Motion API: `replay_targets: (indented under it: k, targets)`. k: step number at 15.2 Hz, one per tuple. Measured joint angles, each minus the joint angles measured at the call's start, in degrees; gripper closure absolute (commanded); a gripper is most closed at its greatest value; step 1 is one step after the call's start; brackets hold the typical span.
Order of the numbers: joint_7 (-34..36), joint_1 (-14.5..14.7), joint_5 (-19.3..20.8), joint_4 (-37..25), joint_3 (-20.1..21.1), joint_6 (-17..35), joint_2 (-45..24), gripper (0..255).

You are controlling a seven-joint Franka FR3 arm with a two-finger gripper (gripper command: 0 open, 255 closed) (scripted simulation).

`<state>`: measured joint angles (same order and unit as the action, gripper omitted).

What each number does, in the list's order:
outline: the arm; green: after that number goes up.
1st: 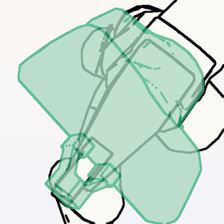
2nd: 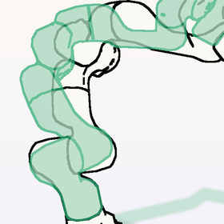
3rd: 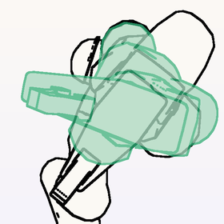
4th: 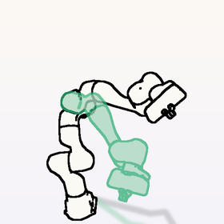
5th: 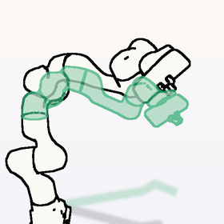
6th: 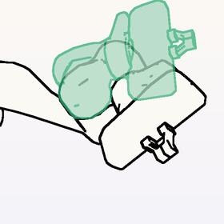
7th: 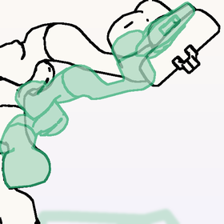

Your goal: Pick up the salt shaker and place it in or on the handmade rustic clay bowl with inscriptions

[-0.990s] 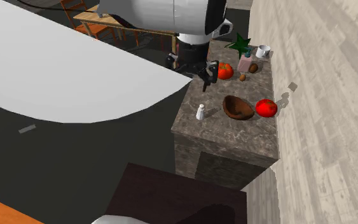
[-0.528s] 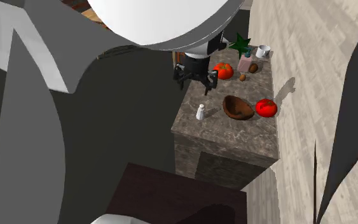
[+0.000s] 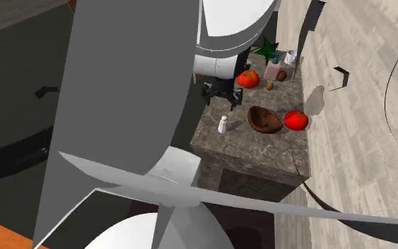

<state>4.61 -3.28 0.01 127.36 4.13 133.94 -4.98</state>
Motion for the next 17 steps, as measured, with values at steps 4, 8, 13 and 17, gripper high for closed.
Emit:
replay_targets:
  k: [4, 8, 13, 17]
  targets:
    - [1.0, 0.3, 1.2, -5.5, -0.2, 3.3, -9.1, 0]
    - [0.7, 0.0, 2.0, -12.5, -0.9, 5.1, -18.3, 0]
    - [0.9, 0.3, 2.8, -22.6, -1.6, 6.1, -29.8, 0]
    - [1.0, 0.5, 3.1, -29.5, -2.0, 6.0, -36.8, 0]
